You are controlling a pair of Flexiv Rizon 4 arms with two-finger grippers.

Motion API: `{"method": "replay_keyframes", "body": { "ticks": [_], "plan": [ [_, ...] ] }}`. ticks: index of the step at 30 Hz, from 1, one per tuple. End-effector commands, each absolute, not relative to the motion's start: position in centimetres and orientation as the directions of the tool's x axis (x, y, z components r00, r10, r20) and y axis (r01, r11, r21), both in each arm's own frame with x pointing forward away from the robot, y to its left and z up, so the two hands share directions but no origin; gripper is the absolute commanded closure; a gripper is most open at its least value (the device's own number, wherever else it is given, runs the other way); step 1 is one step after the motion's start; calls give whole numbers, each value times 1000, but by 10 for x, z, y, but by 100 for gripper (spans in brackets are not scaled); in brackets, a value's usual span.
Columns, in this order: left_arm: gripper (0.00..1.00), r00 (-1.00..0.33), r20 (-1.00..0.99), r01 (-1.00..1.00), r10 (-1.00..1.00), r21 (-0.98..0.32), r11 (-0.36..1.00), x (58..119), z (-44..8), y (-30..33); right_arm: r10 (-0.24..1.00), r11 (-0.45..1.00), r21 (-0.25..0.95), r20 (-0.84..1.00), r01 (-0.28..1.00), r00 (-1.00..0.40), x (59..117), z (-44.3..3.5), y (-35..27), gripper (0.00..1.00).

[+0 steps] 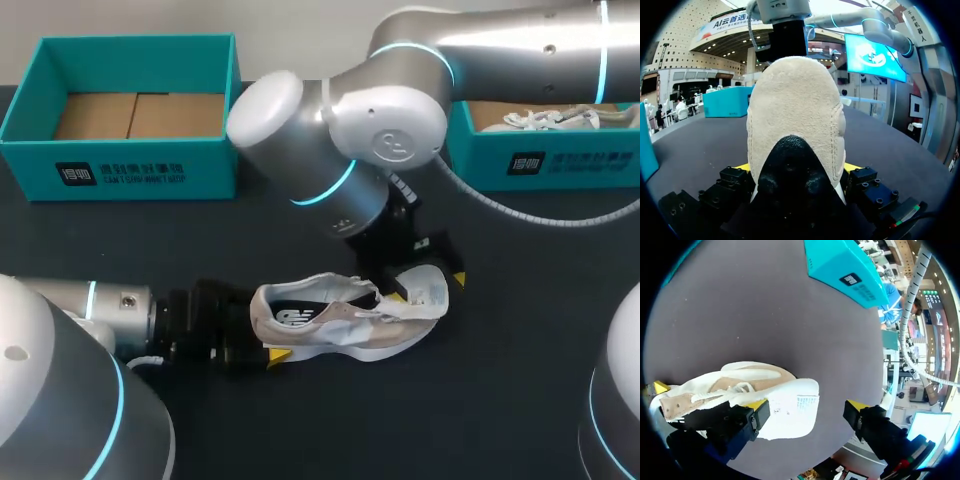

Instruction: Take the shoe out of the shoebox, open the shoe tongue, remove and reinsert the insole, then place the shoe into the shoebox

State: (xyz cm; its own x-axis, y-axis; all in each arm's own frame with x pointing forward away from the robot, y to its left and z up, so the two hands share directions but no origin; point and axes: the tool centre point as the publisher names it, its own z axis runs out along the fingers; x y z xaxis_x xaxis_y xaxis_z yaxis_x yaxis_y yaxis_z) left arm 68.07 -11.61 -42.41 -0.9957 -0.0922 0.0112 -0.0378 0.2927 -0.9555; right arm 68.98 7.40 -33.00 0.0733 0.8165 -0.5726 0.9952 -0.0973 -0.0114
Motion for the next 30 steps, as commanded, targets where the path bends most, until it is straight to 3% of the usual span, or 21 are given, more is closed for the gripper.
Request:
{"method": "replay_keyframes", "body": {
  "ticks": [1,11,18,19,20,23,30],
  "plan": [
    [100,-995,11,-38,-94,-955,296,681,-427,-117,781,-262,236,-518,936,349,687,-299,85,0],
    [100,-995,11,-38,-94,-955,296,681,-427,-117,846,91,333,-524,939,103,715,-231,122,0],
    [100,-995,11,-38,-94,-955,296,681,-427,-117,834,481,370,-473,795,-284,725,-206,161,0],
    [100,-995,11,-38,-94,-955,296,681,-427,-117,800,565,377,-470,734,-374,725,-201,168,56],
    [100,-995,11,-38,-94,-955,296,681,-427,-117,771,617,381,-466,688,-434,725,-198,173,100],
    [100,-995,11,-38,-94,-955,296,681,-427,-117,643,766,387,-438,513,-629,722,-189,186,100],
    [100,-995,11,-38,-94,-955,296,681,-427,-117,643,766,387,-438,513,-629,722,-189,186,100]
  ]
}}
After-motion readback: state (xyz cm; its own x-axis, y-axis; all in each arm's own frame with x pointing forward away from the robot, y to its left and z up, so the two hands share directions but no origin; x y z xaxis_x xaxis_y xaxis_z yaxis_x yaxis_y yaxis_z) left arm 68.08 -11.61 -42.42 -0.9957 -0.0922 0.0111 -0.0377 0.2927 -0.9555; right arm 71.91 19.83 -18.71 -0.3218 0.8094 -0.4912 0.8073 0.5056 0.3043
